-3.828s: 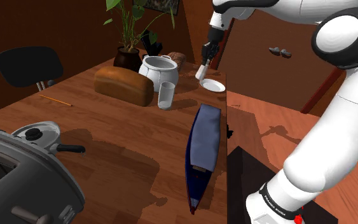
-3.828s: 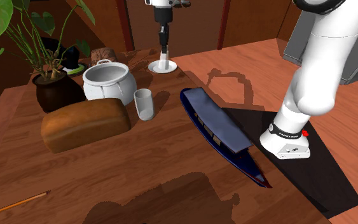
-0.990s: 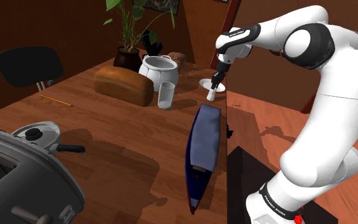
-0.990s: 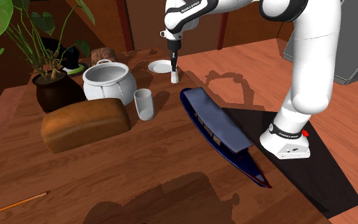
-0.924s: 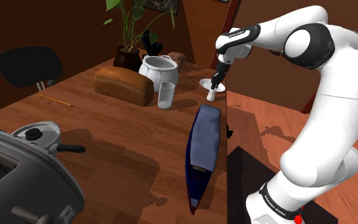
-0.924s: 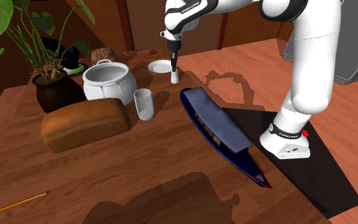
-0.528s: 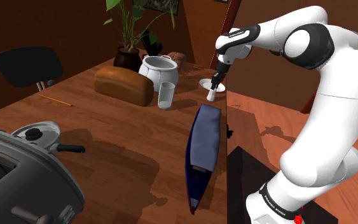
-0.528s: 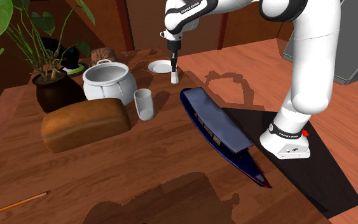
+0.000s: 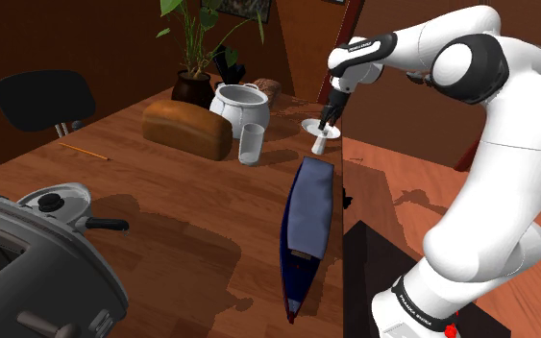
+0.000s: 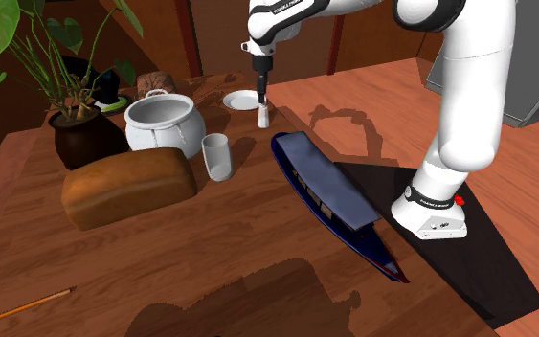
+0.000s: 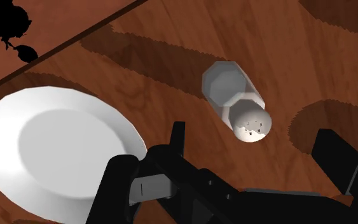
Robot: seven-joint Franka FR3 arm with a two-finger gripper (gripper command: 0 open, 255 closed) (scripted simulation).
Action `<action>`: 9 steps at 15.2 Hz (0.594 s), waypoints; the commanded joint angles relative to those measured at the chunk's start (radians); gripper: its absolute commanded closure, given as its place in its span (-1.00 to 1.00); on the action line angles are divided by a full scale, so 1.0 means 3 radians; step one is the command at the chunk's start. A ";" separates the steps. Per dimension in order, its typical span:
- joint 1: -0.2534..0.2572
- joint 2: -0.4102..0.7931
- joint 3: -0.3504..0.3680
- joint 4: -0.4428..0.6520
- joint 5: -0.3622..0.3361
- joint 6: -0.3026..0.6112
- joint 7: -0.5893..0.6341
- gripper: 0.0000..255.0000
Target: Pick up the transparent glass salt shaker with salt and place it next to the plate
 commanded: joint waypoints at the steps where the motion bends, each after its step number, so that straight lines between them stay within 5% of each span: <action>1: -0.0004 -0.0038 -0.0005 0.0138 -0.0011 -0.0177 0.0012 -1.00; 9: -0.0007 -0.0055 -0.0008 0.0202 -0.0016 -0.0258 0.0016 -1.00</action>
